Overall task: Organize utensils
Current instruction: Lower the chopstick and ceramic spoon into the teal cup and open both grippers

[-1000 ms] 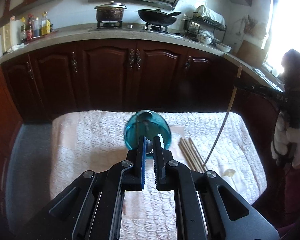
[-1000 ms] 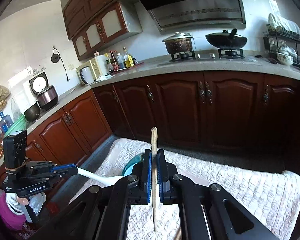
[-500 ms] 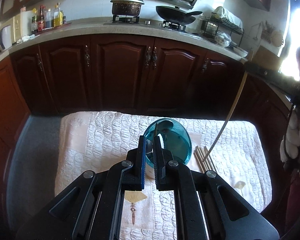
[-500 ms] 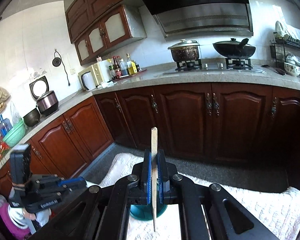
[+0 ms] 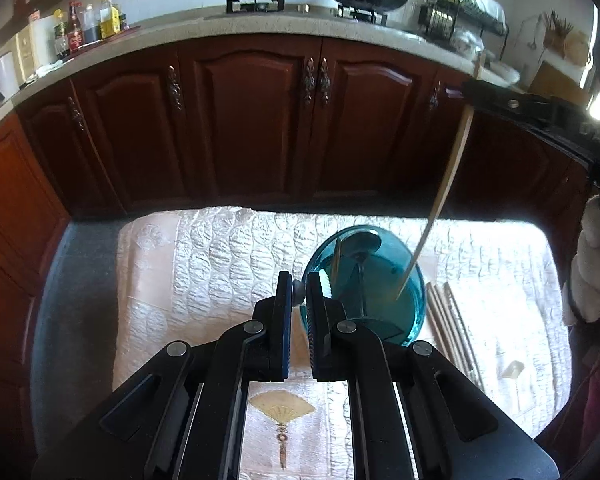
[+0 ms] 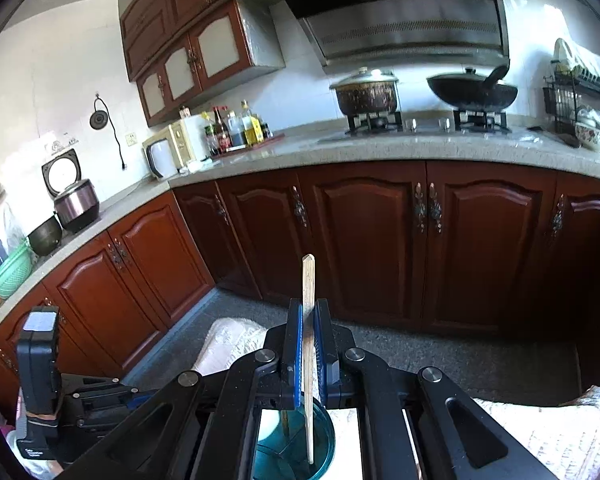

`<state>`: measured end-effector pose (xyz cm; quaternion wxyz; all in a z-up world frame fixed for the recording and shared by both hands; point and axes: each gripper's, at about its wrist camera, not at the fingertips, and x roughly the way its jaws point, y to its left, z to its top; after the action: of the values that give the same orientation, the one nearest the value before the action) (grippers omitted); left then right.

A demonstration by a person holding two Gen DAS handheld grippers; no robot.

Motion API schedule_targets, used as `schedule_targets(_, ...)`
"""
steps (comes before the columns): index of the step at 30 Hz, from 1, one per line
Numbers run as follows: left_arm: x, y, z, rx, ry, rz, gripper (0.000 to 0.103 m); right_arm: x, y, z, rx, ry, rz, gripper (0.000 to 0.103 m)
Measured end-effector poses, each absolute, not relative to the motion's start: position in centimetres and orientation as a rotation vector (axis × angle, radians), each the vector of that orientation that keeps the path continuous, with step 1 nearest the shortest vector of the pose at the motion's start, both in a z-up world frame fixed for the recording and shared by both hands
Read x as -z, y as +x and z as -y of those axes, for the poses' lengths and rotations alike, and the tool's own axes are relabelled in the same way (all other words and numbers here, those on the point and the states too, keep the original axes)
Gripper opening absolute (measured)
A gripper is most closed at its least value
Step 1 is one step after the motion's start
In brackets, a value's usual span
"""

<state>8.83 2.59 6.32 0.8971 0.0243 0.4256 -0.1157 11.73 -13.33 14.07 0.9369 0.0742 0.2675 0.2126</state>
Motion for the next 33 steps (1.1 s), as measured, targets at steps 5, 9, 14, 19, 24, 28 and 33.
schedule_targets(5, -5.1, 10.0, -1.9, 0.233, 0.063, -0.903, 0.005, -11.0, 13.2, 12.6, -0.429, 0.141, -0.604, 0.005)
schedule_targets(9, -4.3, 10.5, -1.4, 0.231, 0.061, -0.914, 0.005, -8.9, 13.8, 12.3, -0.437, 0.138, -0.652, 0.005)
schedule_targets(14, -3.2, 11.0, -0.9, 0.228, 0.054, -0.924, 0.006, -6.6, 14.1, 11.7, -0.452, 0.132, -0.712, 0.005)
schedule_targets(19, -2.7, 11.1, -0.6, 0.23, 0.036, -0.933, 0.006, -5.7, 14.1, 11.7, -0.469, 0.131, -0.744, 0.005)
schedule_targets(24, -2.8, 11.1, -1.5, 0.245, -0.022, -0.946, 0.012, -5.6, 14.2, 12.4, -0.464, 0.172, -0.758, 0.009)
schedule_targets(28, -3.2, 10.7, -2.1, 0.254, -0.048, -0.943, 0.026, -5.6, 13.9, 13.0, -0.46, 0.188, -0.758, 0.029)
schedule_targets(33, -3.7, 9.9, -2.8, 0.253, -0.075, -0.933, 0.034, -5.5, 13.5, 12.9, -0.458, 0.18, -0.768, 0.029)
